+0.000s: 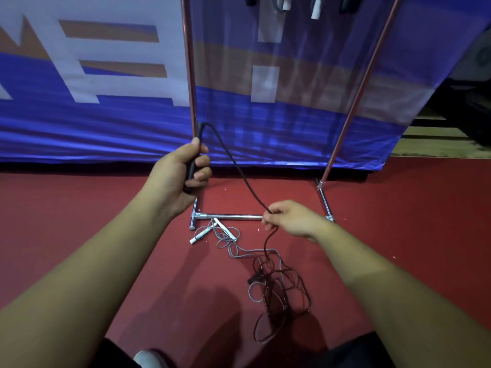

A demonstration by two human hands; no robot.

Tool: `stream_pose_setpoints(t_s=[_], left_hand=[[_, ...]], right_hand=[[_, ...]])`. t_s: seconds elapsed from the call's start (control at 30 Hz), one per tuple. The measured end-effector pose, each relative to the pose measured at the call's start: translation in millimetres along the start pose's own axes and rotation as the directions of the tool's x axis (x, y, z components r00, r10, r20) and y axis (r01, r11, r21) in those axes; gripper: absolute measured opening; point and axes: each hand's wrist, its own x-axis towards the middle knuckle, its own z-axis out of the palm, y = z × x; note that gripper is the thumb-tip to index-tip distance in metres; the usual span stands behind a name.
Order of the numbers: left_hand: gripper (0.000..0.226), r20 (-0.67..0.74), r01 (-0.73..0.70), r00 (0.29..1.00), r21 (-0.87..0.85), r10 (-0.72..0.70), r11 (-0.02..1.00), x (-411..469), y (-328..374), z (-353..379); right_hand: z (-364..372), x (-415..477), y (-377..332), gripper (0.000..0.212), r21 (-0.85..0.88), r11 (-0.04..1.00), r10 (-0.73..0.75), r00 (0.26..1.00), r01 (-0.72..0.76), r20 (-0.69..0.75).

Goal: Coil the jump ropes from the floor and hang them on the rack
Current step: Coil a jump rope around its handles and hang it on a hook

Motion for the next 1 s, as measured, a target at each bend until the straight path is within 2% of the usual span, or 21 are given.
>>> stream_pose_setpoints(t_s=[0.07,0.1,0.2,0.27,0.33,0.4,0.43,0.5,0.53,0.63,0.7,0.77,0.8,0.87,0.9,0.93,1.0], left_hand=[[0.022,-0.045,-0.026,0.999,-0.045,0.024,0.999,0,2,-3],[0.021,-0.07,-0.049,0.996,-0.01,0.048,0.999,0,1,-4],[0.02,-0.103,-0.079,0.988,0.291,0.113,0.953,-4,-1,-3],[0.023,-0.032,-0.058,0.996,0.459,0.082,0.886,-9,-4,1],[0.016,0.077,-0.062,0.997,0.622,0.017,0.781,-16,-10,7],[0.005,0.147,-0.066,0.986,0.765,-0.074,0.641,-21,-17,12],[0.01,0.158,-0.058,0.98,0.808,-0.122,0.586,-23,-20,14],[0.017,0.169,-0.05,0.971,0.834,-0.167,0.549,-24,-23,17],[0.018,0.167,-0.047,0.973,0.816,-0.157,0.576,-23,-23,20],[0.02,0.104,-0.007,0.992,0.613,-0.072,0.79,-17,-22,21],[0.021,0.054,-0.006,0.998,0.455,-0.021,0.89,-13,-18,19],[0.02,0.008,-0.013,1.0,0.308,0.011,0.951,-9,-10,13],[0.02,-0.014,-0.012,1.0,0.257,0.016,0.966,-7,-4,9],[0.021,-0.048,-0.021,0.998,0.256,0.034,0.967,-6,3,0],[0.02,-0.079,-0.03,0.995,0.337,0.06,0.941,-7,5,-3],[0.017,-0.126,-0.03,0.987,0.486,0.104,0.873,-8,4,-6],[0.012,-0.222,0.052,0.951,0.801,0.216,0.596,-7,2,-11]], right_hand=[[2,-1,2,0.007,0.11,0.994,0.032,0.998,-0.026,-0.052],[3,-1,1,0.005,0.186,0.982,0.036,0.997,-0.022,-0.073],[4,-8,-10,0.01,0.266,0.961,-0.054,0.995,0.073,-0.079],[6,-18,-24,0.008,0.256,0.956,-0.145,0.989,0.146,-0.024],[6,-27,-38,0.006,0.278,0.939,-0.213,0.977,0.203,0.003],[4,-33,-49,0.006,0.32,0.909,-0.265,0.963,0.267,-0.049],[2,-35,-52,0.007,0.35,0.89,-0.275,0.956,0.293,-0.103],[-4,-34,-51,0.009,0.388,0.86,-0.268,0.94,0.332,-0.21],[-7,-32,-48,0.008,0.388,0.857,-0.265,0.936,0.338,-0.23],[-11,-25,-34,0.008,0.332,0.888,-0.283,0.947,0.319,-0.152],[-14,-18,-18,0.01,0.164,0.946,-0.272,0.96,0.28,-0.071],[-19,-14,1,0.015,-0.052,0.982,-0.181,0.983,0.182,0.025],[-20,-13,9,0.014,-0.101,0.988,-0.113,0.991,0.12,0.075],[-19,-12,18,0.011,-0.064,0.997,-0.032,0.994,0.039,0.109],[-18,-10,20,0.011,-0.007,0.999,-0.037,0.996,0.037,0.082],[-17,-8,18,0.013,0.067,0.996,-0.056,0.998,0.054,0.031],[-15,-7,6,0.01,0.26,0.96,-0.088,0.992,0.108,-0.088]])
